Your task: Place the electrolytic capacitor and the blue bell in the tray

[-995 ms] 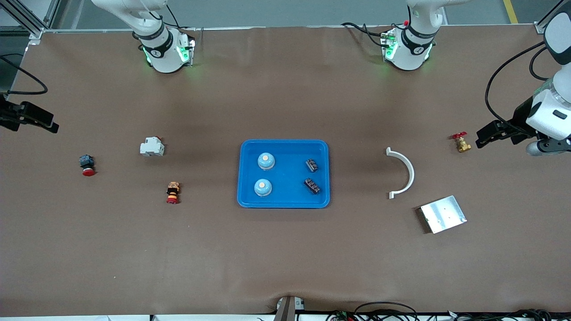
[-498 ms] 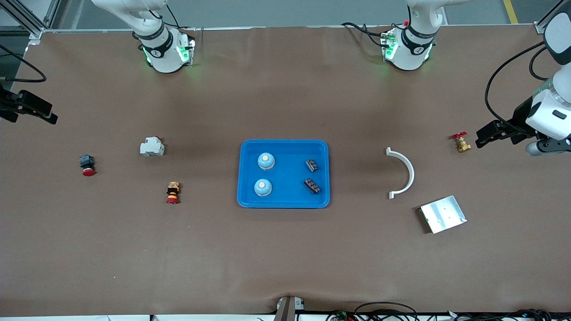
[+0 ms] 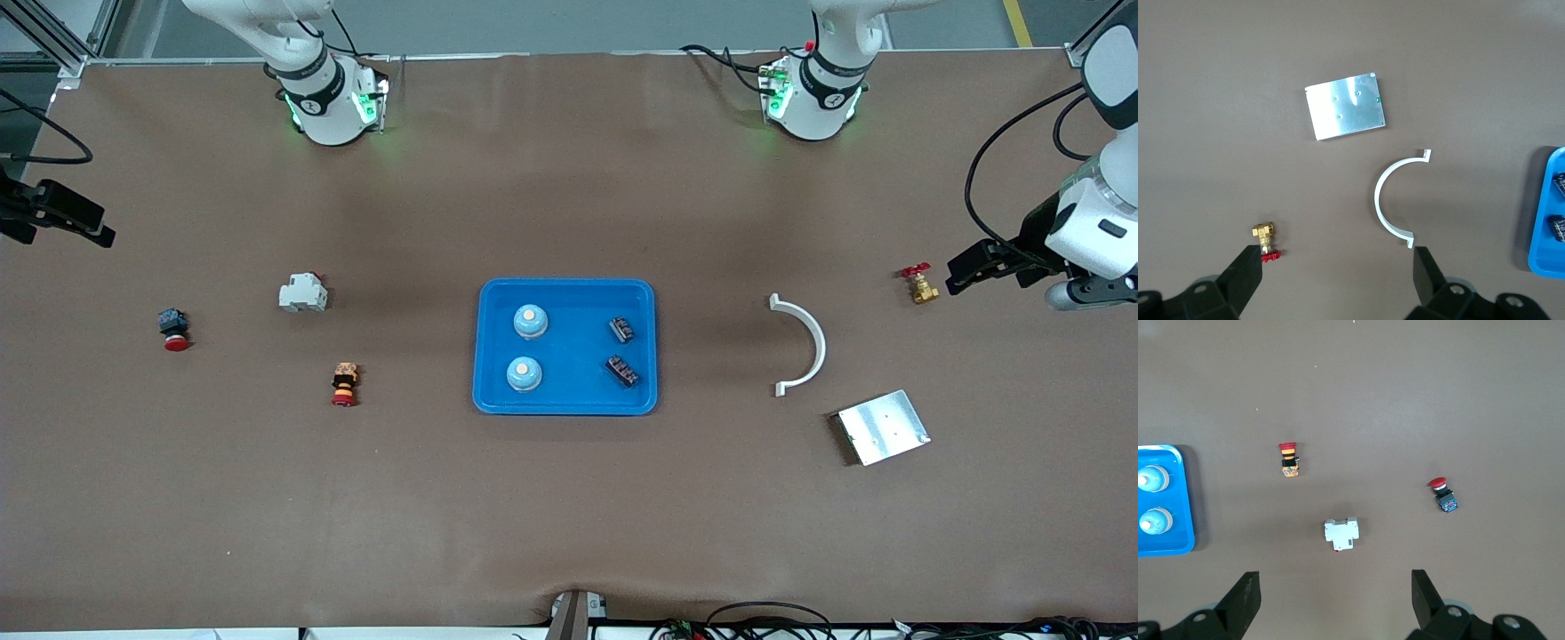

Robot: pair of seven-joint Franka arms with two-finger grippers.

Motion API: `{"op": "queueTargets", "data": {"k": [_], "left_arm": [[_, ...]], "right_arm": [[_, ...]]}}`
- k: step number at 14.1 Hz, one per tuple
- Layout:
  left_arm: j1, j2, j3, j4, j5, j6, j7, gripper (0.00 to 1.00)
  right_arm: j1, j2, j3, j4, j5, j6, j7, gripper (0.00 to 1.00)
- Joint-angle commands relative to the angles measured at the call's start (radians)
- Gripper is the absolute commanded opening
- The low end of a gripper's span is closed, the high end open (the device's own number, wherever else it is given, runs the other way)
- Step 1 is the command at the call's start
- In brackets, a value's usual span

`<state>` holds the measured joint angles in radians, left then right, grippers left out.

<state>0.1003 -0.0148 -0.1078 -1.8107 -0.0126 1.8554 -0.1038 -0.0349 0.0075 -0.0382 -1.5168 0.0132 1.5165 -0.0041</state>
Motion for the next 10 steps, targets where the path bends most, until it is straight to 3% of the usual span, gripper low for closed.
{"op": "queueTargets", "data": {"k": [1,4,10], "left_arm": [[-0.051,0.001,0.051,0.011,-0.024,-0.016,0.023,1.0],[-0.103,0.001,0.112,0.013,-0.023,-0.018,0.024,1.0],[-0.102,-0.001,0.114,0.013,-0.023,-0.018,0.026,1.0]], "right_arm": [[-0.019,-0.031,0.015,-0.031,0.008,0.005,-0.01,1.0],[-0.019,-0.034,0.015,-0.031,0.008,-0.002,-0.011,1.0],[-0.02,-0.043,0.014,-0.028,0.007,-0.022,-0.011,1.0]]}}
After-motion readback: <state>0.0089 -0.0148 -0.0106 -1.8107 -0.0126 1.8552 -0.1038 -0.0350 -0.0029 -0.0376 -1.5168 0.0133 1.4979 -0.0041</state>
